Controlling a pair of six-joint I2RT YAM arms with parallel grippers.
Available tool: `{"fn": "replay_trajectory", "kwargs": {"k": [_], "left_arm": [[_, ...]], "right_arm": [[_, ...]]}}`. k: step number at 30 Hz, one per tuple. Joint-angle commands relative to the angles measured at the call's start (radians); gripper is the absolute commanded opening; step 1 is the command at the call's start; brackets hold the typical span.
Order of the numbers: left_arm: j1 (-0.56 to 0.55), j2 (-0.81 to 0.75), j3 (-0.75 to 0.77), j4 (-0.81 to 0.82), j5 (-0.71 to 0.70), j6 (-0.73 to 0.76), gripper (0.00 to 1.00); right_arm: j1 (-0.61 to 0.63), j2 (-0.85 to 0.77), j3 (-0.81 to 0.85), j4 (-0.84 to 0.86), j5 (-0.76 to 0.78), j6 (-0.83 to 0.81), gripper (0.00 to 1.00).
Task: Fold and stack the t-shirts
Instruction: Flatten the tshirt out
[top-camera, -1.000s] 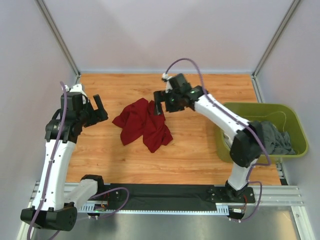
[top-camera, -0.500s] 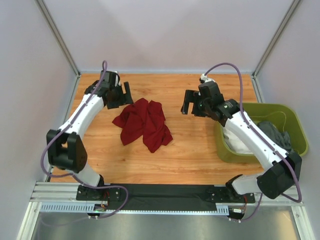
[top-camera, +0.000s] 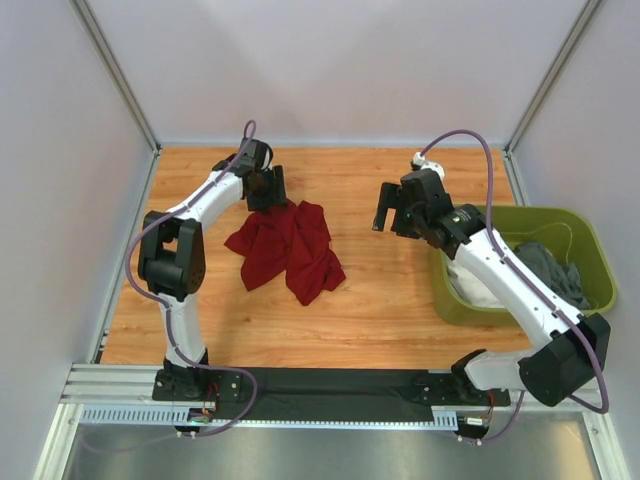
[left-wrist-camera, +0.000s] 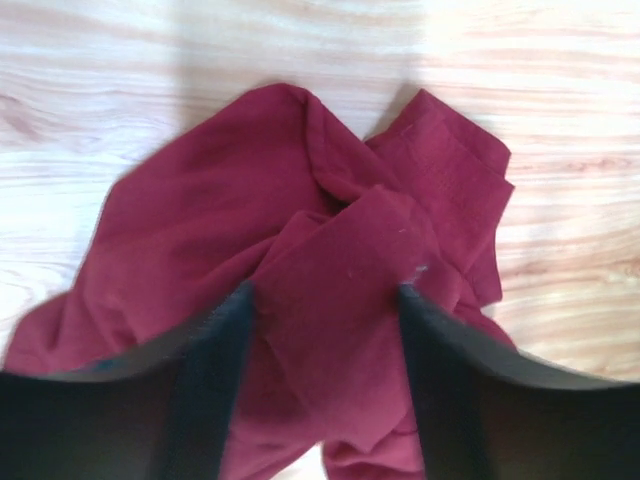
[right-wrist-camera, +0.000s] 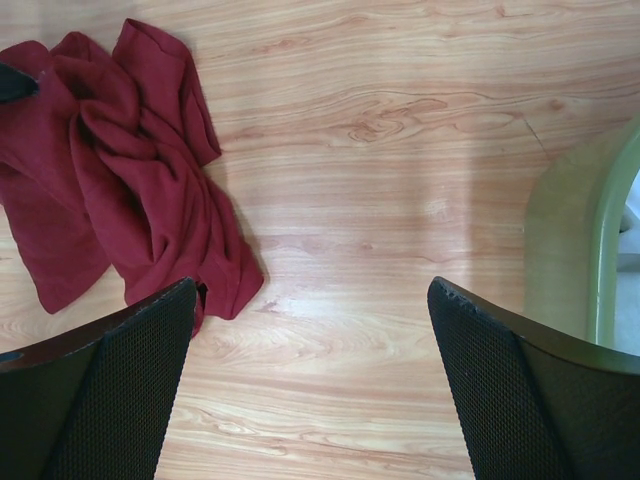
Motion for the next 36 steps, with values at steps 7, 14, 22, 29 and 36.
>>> {"fn": "replay_trajectory", "kwargs": {"k": [7,14,22,29,36], "left_arm": [[0.0,-0.121,-0.099,0.152,0.082,-0.039,0.0],[-0.006,-0.447,-0.179,0.024,-0.059,-0.01,0.0],[-0.025,-0.924,-0.565,-0.219,-0.185,-0.238,0.0],[-0.026,-1.142,-0.699,-0.499,-0.321,-0.455,0.0],[-0.028,-1.129,-0.658,-0.562,-0.378,-0.446,1.0]], "right_arm": [[-0.003,0.094,0.04,0.097,-0.033,0.034,0.99],[-0.002,0.237,0.137,0.113,-0.104,0.087,0.92],[0.067,0.428,0.215,0.199,-0.212,0.082,0.86],[0.129,0.605,0.278,0.196,-0.298,0.038,0.84],[0.141,0.673,0.28,0.13,-0.3,-0.002,0.82]]}}
